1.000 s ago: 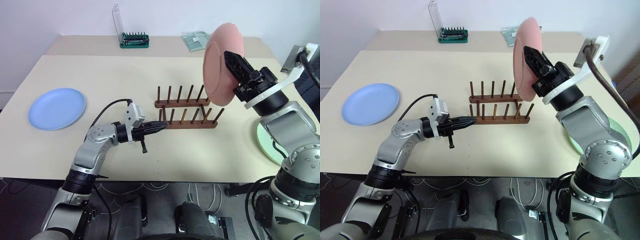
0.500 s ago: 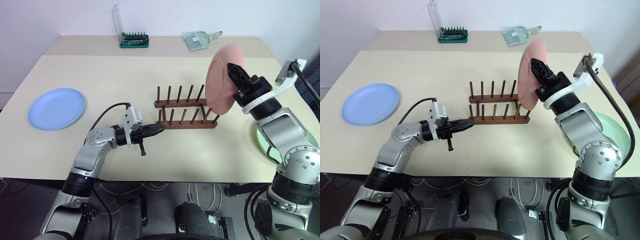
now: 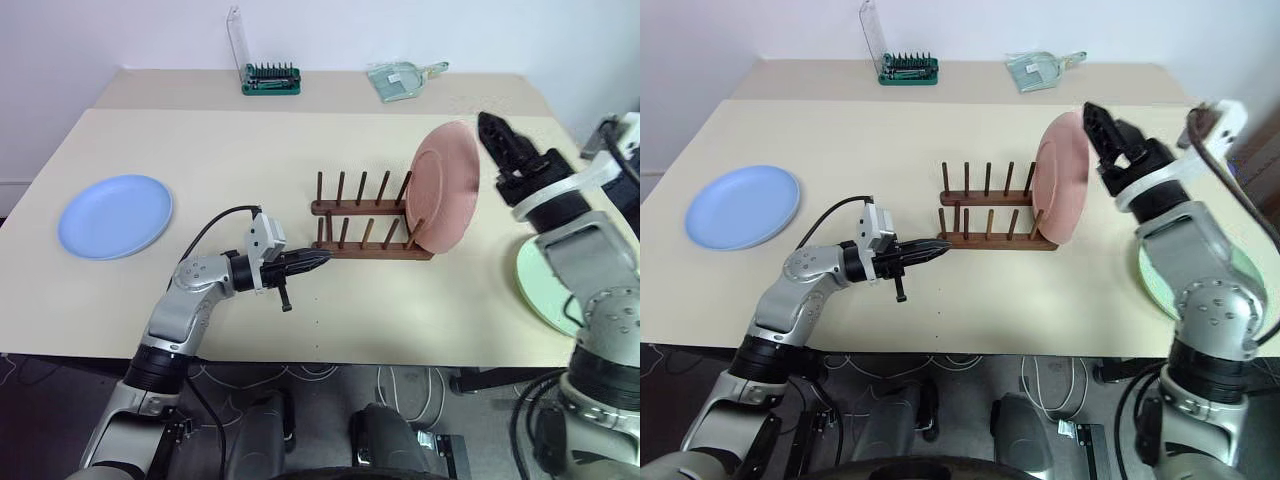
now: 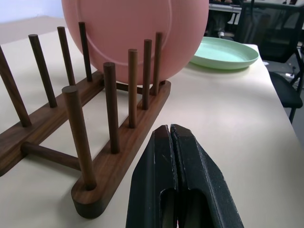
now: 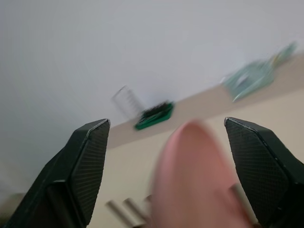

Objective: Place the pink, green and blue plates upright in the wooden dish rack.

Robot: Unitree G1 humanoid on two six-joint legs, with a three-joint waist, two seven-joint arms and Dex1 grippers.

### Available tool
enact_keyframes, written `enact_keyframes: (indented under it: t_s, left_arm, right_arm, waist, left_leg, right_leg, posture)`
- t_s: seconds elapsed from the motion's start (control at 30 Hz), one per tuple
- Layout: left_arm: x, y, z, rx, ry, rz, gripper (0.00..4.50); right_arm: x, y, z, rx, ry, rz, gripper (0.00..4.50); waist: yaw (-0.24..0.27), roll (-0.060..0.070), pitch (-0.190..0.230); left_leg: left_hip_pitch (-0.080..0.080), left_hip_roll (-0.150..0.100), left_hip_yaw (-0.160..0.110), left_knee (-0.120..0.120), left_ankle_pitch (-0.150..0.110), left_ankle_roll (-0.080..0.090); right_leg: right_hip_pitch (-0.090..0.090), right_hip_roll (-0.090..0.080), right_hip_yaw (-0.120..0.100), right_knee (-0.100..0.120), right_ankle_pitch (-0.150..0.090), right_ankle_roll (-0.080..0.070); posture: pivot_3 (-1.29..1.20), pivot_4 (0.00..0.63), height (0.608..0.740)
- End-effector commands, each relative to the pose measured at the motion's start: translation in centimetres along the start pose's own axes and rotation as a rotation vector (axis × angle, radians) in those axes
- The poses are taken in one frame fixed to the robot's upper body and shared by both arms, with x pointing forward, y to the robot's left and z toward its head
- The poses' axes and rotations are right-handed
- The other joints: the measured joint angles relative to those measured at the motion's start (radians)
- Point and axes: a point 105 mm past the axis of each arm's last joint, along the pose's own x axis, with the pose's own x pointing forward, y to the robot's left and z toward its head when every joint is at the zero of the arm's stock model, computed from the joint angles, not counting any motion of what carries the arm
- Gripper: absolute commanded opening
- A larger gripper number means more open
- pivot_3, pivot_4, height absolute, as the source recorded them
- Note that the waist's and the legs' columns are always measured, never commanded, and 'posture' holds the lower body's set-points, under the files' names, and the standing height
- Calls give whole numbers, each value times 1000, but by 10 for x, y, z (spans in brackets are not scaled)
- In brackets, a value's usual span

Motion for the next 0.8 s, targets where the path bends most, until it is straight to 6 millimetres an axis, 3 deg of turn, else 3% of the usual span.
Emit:
enact_keyframes:
  t_s: [0.03,0.13,0.27,0.33,0.43,0.5,0.6,0.8]
  left_arm:
    - [0,-1,9,22,-27,-8,0]
    - [1,-2,8,20,-27,-11,0]
    - [1,-3,7,17,-25,-20,0]
    - [2,-4,6,14,-23,-28,0]
    - [4,-6,2,10,-7,-52,0]
    - [5,-7,0,8,-2,-62,0]
    - [7,-7,-2,8,-6,-70,0]
    - [8,-7,-7,5,-7,-83,0]
  right_arm:
    - [-8,-1,35,-146,-87,24,4034]
    - [-23,-5,40,-364,-9,55,4034]
    - [-54,-26,18,-608,263,71,4034]
    - [-71,-43,7,-635,395,24,4278]
    - [-91,-67,-9,-670,546,-77,4278]
    - [-97,-74,-18,-677,593,-117,4278]
    - [-110,-88,-48,-701,708,-193,4278]
    - [-117,-108,-84,-750,784,-328,4278]
  waist:
    - [0,0,0]
    - [1,0,0]
    - [5,0,0]
    - [4,0,0]
    - [0,0,0]
    - [-3,0,0]
    - [-2,0,0]
    - [1,0,0]
  left_leg:
    - [0,0,0,0,0,0]
    - [0,0,0,-1,0,0]
    - [1,0,0,-3,0,0]
    - [1,0,0,-3,0,0]
    - [2,0,0,-3,0,0]
    - [3,0,0,-3,0,0]
    - [3,0,0,-3,0,0]
    - [2,-1,0,-4,0,-1]
  right_leg:
    - [0,0,0,0,0,0]
    - [0,0,0,-1,0,0]
    - [3,1,-1,-7,1,1]
    - [4,1,-1,-8,1,2]
    - [4,1,0,-8,1,2]
    - [5,1,0,-8,1,2]
    - [4,1,0,-8,1,2]
    - [4,1,0,-8,1,2]
  posture:
    - [0,150,732]
    - [0,150,732]
    - [0,150,732]
    - [0,150,732]
    - [0,150,732]
    - [0,150,732]
    - [0,150,732]
    - [0,150,732]
